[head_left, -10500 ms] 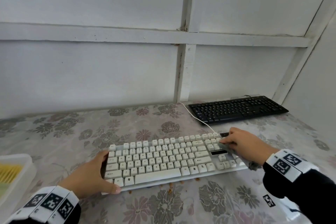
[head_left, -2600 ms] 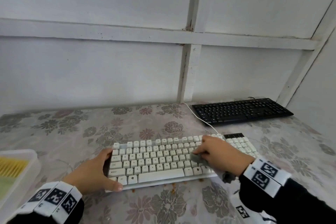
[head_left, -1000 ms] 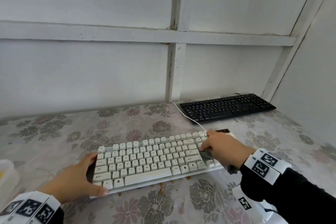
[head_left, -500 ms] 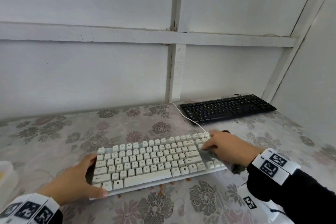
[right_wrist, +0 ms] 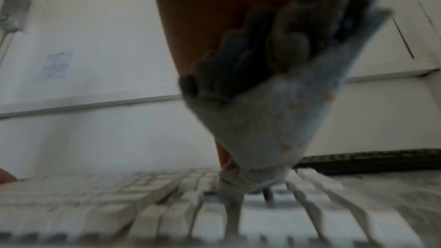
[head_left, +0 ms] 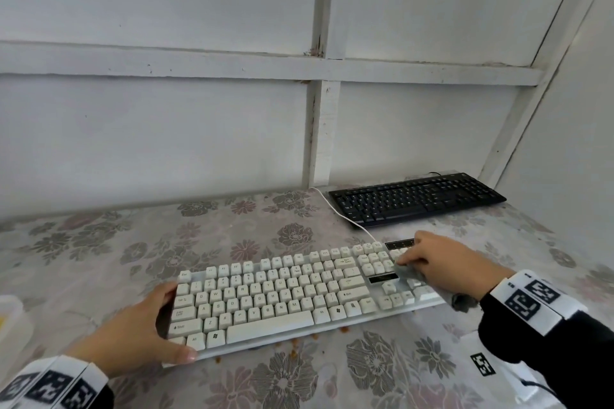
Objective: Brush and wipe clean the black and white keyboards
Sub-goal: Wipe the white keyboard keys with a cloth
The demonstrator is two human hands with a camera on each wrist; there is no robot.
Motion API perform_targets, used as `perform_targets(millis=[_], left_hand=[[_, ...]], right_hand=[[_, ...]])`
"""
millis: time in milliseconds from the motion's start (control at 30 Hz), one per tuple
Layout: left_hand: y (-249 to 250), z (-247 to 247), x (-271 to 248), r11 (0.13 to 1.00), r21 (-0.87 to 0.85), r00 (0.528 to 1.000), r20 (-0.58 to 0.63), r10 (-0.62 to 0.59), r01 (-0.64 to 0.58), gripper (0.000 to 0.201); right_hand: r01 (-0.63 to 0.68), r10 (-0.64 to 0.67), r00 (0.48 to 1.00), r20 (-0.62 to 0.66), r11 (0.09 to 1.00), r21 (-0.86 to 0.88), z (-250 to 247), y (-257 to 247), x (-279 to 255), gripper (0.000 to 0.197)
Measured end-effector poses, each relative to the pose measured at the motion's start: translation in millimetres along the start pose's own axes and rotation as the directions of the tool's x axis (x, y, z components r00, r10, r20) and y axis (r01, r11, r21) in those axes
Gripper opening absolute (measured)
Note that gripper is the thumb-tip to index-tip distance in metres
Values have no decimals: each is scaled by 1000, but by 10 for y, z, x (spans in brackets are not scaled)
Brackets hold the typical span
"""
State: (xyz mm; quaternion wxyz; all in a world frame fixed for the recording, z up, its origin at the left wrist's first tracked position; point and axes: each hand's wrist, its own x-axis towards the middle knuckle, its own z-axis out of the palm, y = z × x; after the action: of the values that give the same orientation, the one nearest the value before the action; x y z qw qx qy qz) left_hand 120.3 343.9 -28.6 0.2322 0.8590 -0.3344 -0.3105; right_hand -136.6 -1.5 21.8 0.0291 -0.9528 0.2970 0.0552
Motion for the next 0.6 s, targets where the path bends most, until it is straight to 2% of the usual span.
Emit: perform_targets(millis=[133,367,500,600], left_hand=[[0,0,2,1000,12,1000,3,-11,11,133],[-20,10,25,1000,6,1000,-8,-16,16,132],[-17,8,19,1000,6,1000,-8,-6,6,131],[-16,8,9,1000,19,1000,1,-15,15,130]], right_hand=[[14,-14,1000,23,1000,18,73,78,-129,29],[-82,82,997,-4,996,28,72,424,-168,30],[-102,104,994,-18,992,71,84,468,-113,27],[-168,171,984,-55,984,61,56,489,-83,22]])
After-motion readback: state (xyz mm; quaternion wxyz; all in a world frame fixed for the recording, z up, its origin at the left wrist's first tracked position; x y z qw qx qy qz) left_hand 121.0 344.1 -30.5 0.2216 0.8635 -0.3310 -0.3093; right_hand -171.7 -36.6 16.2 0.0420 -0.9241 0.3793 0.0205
